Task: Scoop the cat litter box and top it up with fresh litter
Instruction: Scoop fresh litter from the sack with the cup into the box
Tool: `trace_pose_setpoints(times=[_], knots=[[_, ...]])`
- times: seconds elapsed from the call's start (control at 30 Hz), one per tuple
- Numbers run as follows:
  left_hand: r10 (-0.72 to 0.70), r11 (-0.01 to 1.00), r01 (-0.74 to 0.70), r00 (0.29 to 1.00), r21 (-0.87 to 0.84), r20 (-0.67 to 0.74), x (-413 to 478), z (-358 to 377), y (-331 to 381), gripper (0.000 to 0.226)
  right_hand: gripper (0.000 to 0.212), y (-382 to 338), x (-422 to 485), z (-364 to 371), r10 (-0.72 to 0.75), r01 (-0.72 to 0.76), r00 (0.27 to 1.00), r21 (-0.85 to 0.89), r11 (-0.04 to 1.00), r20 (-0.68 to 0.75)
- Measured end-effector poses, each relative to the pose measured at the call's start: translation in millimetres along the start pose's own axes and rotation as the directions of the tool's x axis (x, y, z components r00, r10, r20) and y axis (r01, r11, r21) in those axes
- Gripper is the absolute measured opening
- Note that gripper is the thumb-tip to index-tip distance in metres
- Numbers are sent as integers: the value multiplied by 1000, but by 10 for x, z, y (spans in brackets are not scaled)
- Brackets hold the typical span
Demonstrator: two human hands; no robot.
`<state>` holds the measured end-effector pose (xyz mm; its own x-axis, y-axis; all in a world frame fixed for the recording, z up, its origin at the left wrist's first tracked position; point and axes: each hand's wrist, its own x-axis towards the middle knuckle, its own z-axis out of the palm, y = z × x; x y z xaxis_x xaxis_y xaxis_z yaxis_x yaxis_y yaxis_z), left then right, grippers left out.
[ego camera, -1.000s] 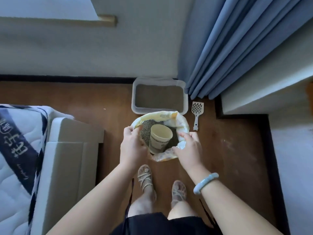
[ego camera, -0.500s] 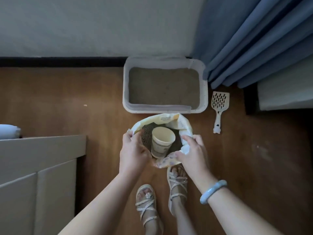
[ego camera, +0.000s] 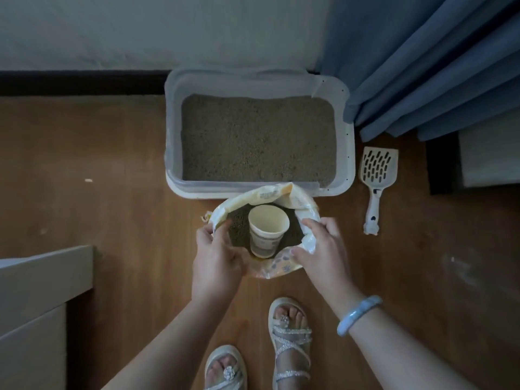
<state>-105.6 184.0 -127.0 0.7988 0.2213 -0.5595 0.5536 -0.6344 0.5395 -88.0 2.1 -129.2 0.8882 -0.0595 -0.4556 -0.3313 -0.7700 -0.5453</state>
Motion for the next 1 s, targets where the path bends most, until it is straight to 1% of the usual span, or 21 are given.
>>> trace_pose_setpoints(times=[0.07, 0.17, 0.27, 0.33, 0.4, 0.47, 0.5, 0.53, 0.57, 0.6, 0.63, 0.67, 0.7, 0.73, 0.77, 0.83, 0.9, 1.0], knots=[[-6, 1000, 5, 1000, 22, 31, 57, 116, -49, 65, 54, 106, 104, 105, 14, -14, 1000, -16, 1000, -20], [31, 999, -31, 999, -13, 27, 99, 227, -99, 65, 52, 223, 163, 193, 13, -13, 997, 4, 1000, -74], [65, 998, -65, 997, -9, 34, 84, 258, -185, 64, 51, 272, 130, 226, 2, -1, 998, 18, 1000, -70], [78, 997, -78, 996, -2, 40, 66, 235, -220, 62, 52, 250, 89, 241, 17, -16, 998, 6, 1000, -62], [75, 997, -75, 997, 14, 35, 63, 201, -219, 60, 55, 206, 57, 266, 44, -46, 995, -14, 999, -86], [90, 994, -91, 996, 63, 13, 69, 163, -196, 57, 54, 150, 32, 288, 53, -77, 983, -133, 988, -176], [108, 990, -107, 994, 88, -2, 77, 145, -182, 54, 51, 109, 32, 299, 24, -73, 970, -198, 978, -241], [128, 986, -126, 992, 109, -14, 86, 129, -172, 52, 47, 58, 41, 306, -15, -53, 955, -219, 974, -297], [145, 982, -141, 989, 129, -23, 94, 120, -170, 50, 42, 4, 56, 316, -48, -21, 943, -202, 979, -328], [159, 977, -153, 987, 145, -27, 104, 113, -170, 50, 39, -56, 81, 332, -55, 6, 946, -153, 988, -320], [168, 974, -162, 985, 158, -28, 120, 107, -171, 50, 38, -122, 112, 352, -24, -2, 963, -96, 995, -269], [177, 971, -170, 984, 166, -26, 141, 101, -171, 50, 41, -171, 144, 390, 50, -58, 984, -42, 997, -171], [190, 968, -182, 981, 171, -28, 166, 103, -170, 51, 47, -205, 178, 440, 140, -140, 988, -4, 990, -72], [204, 965, -195, 978, 174, -36, 193, 107, -166, 52, 52, -221, 217, 498, 229, -228, 973, 27, 973, -12], [214, 963, -204, 976, 176, -43, 216, 111, -166, 53, 57, -239, 249, 545, 301, -301, 953, 65, 951, 2], [238, 957, -226, 970, 184, -45, 255, 109, -169, 54, 65, -273, 304, 628, 394, -386, 918, 147, 911, -30], [256, 950, -244, 966, 195, -38, 290, 103, -181, 55, 70, -294, 353, 702, 428, -415, 903, 181, 892, -35], [264, 947, -256, 964, 192, -17, 335, 68, -222, 54, 80, -276, 408, 802, 427, -413, 904, 183, 892, -39]])
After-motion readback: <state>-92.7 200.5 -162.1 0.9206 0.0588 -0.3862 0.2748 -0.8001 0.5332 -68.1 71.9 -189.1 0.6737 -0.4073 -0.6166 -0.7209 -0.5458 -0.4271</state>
